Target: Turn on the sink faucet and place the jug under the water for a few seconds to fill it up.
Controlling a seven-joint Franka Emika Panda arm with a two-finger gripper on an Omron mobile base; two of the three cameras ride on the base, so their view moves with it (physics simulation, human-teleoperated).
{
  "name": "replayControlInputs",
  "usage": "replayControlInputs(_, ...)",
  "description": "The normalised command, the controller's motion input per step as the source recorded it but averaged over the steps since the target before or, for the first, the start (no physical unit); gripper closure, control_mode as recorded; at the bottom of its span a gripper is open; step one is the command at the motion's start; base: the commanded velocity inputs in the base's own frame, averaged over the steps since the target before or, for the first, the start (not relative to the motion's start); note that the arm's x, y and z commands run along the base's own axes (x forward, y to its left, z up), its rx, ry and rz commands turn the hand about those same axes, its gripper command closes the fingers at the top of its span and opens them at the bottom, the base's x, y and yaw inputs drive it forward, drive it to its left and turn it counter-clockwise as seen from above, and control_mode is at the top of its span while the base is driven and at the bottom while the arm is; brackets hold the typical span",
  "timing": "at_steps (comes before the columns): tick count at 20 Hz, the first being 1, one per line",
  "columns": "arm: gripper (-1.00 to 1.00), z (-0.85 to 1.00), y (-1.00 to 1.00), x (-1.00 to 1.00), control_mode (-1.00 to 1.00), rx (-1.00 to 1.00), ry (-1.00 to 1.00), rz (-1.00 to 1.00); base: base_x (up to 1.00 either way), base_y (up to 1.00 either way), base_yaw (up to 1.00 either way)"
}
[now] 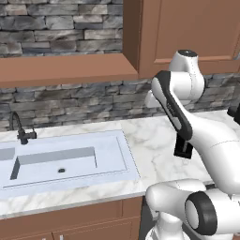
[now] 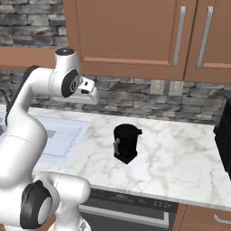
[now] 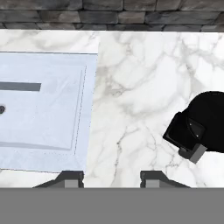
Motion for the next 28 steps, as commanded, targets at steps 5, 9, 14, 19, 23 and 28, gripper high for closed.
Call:
replayControlInputs(5,-1.00,0.00,0.00,0.00,1.00,0.00,0.00,0.00,-0.11,0.09,0.00)
replayControlInputs(9,-1.00,0.00,0.00,0.00,1.00,0.00,0.00,0.00,-0.04,0.45,0.00)
replayControlInputs(14,-1.00,0.00,0.00,0.00,1.00,0.00,0.00,0.00,0.00,0.62,0.00)
replayControlInputs(19,-1.00,0.00,0.00,0.00,1.00,0.00,0.00,0.00,0.00,0.52,0.00)
replayControlInputs(23,-1.00,0.00,0.00,0.00,1.00,0.00,0.00,0.00,0.00,0.33,0.00)
replayControlInputs(28,-1.00,0.00,0.00,0.00,1.00,0.00,0.00,0.00,0.00,0.41,0.00)
